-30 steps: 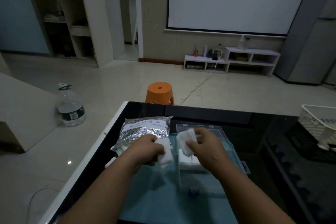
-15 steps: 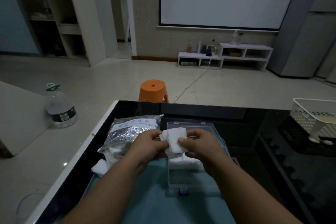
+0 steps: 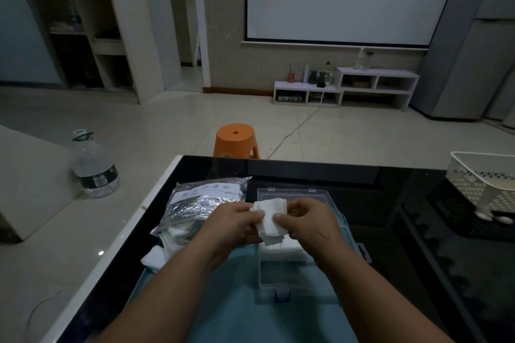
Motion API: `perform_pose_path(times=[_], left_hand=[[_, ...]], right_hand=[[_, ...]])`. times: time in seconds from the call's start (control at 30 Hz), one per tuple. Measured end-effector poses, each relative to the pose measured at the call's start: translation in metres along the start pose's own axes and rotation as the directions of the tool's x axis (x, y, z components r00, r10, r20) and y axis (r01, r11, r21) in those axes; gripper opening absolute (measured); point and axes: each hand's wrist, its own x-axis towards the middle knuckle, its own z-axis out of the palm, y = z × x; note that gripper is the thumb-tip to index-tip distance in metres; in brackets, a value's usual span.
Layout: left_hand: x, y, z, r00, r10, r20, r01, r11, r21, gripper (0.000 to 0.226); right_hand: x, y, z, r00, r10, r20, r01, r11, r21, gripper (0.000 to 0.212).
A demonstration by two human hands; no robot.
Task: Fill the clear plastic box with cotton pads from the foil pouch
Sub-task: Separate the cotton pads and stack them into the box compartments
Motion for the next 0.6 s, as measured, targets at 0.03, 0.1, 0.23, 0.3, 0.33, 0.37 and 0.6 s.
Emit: perform_pose_path(times=[0.03, 0.1, 0.23, 0.3, 0.33, 0.37, 0.6], left_hand=[[0.000, -0.001, -0.001, 1.000, 0.016, -0.021, -0.015, 1.000, 0.020, 0.014], [0.002, -0.003, -0.002, 0.996, 0.030, -0.086, -0.029, 0.999, 0.020, 0.022], [0.003, 0.002, -0.001, 0.987, 0.027, -0.161, -0.038, 0.997, -0.070, 0.028], [0.004, 0.002, 0.002, 0.986, 0.033, -0.165, -0.045, 0.996, -0.071, 0.031], [0.005, 0.000, 0.003, 0.988, 0.023, -0.154, -0.042, 0.991, -0.126, 0.033], [0.005, -0.001, 0.006, 0.991, -0.007, -0.134, -0.024, 0.975, -0.222, 0.038], [0.005, -0.009, 0.017, 0.991, -0.125, 0.052, 0.131, 0.789, -0.600, 0.068]], right_hand=[[-0.001, -0.002, -0.001, 1.000, -0.015, 0.021, 0.015, 1.000, 0.013, 0.009], [-0.002, -0.004, -0.002, 0.997, -0.021, 0.069, 0.017, 0.998, 0.060, 0.017], [-0.002, -0.007, -0.001, 0.979, 0.108, 0.172, -0.140, 0.972, 0.188, 0.031], [-0.003, -0.010, -0.002, 0.966, 0.157, 0.205, -0.215, 0.929, 0.301, 0.030], [-0.005, -0.012, -0.002, 0.962, 0.168, 0.214, -0.238, 0.900, 0.366, 0.029], [-0.006, -0.015, -0.003, 0.961, 0.169, 0.219, -0.250, 0.872, 0.421, 0.028], [-0.010, -0.019, 0.001, 0.963, 0.130, 0.235, -0.229, 0.855, 0.465, 0.024]])
